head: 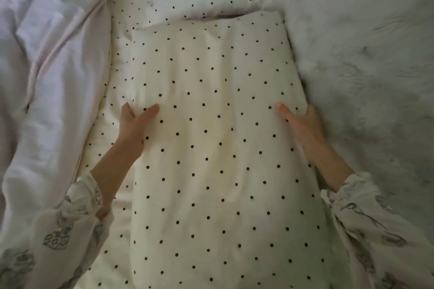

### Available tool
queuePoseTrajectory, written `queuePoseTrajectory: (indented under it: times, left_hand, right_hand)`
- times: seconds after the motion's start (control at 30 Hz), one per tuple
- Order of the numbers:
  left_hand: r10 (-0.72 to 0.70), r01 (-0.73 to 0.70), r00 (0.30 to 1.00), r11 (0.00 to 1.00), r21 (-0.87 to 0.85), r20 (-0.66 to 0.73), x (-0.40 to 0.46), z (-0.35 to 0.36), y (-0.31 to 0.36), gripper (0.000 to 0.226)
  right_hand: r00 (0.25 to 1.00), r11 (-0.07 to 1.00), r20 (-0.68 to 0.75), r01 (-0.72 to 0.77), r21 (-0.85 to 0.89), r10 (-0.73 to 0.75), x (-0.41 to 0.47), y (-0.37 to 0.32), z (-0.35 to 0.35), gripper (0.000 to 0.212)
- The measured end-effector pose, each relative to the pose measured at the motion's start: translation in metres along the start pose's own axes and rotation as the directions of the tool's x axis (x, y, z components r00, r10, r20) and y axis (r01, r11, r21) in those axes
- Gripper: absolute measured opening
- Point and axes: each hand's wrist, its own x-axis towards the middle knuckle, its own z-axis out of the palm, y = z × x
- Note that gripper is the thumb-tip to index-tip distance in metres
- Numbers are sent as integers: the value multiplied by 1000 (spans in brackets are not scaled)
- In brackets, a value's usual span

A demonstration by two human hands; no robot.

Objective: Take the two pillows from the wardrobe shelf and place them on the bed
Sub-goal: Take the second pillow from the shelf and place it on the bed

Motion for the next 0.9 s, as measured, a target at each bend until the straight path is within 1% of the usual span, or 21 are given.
queuePoseTrajectory:
  times: [0.07,0.1,0.13,0.2,0.23,0.3,0.33,0.4,0.43,0.47,0.5,0.57,0.6,0.67,0.7,0.77,0.8,0.9]
  left_hand:
    - [50,-50,999,999,2,4,4,4,7,35]
    - [69,-70,997,997,42,19,8,8,9,38]
    - [75,-81,996,991,107,57,12,11,11,46]
    - [17,-58,988,962,268,155,21,15,8,63]
    - [-28,-52,980,920,387,197,24,14,3,67]
    - [-94,-85,965,771,631,246,23,8,-13,78]
    - [-98,-101,963,729,677,249,18,4,-24,83]
    - [-62,-115,969,741,662,238,-3,-4,-43,89]
    - [-41,-128,970,753,646,239,-16,-10,-53,91]
    - [-50,-113,971,766,633,234,-29,-17,-62,94]
    - [-80,-72,972,792,606,220,-43,-25,-72,97]
    - [-180,63,969,842,536,169,-69,-42,-89,102]
    - [-227,118,961,851,511,156,-80,-49,-95,102]
    - [-281,161,942,861,482,186,-93,-57,-99,99]
    - [-280,153,936,871,467,215,-96,-58,-95,94]
    - [-246,113,937,885,452,247,-97,-56,-86,77]
    - [-231,97,939,889,448,255,-97,-56,-82,73]
    - [-177,60,956,898,435,232,-96,-59,-84,81]
  right_hand:
    - [999,1000,-35,29,1,-29,7,-9,-1,70]
    - [998,999,-45,33,-15,-34,10,-12,-1,72]
    - [998,998,-48,30,-54,-32,13,-13,0,74]
    - [998,986,-37,36,-165,-43,16,-8,3,75]
    - [997,975,-22,63,-215,-69,14,-4,5,70]
    - [991,936,37,133,-324,-128,5,9,8,61]
    - [988,912,70,156,-380,-139,-1,18,7,63]
    - [988,892,93,151,-426,-123,-18,35,1,68]
    - [992,906,80,126,-405,-102,-27,43,-3,70]
    - [995,923,61,90,-374,-72,-37,50,-8,72]
    - [998,934,50,48,-353,-33,-47,59,-14,76]
    - [997,937,51,-29,-347,50,-68,75,-24,85]
    - [994,935,53,-67,-349,91,-78,82,-27,88]
    - [988,926,39,-124,-357,148,-91,89,-31,91]
    - [988,927,30,-132,-352,152,-95,88,-32,92]
    - [991,934,16,-122,-335,136,-98,83,-32,94]
    - [993,931,10,-110,-348,121,-100,79,-32,95]
    - [994,911,1,-97,-401,107,-105,79,-34,92]
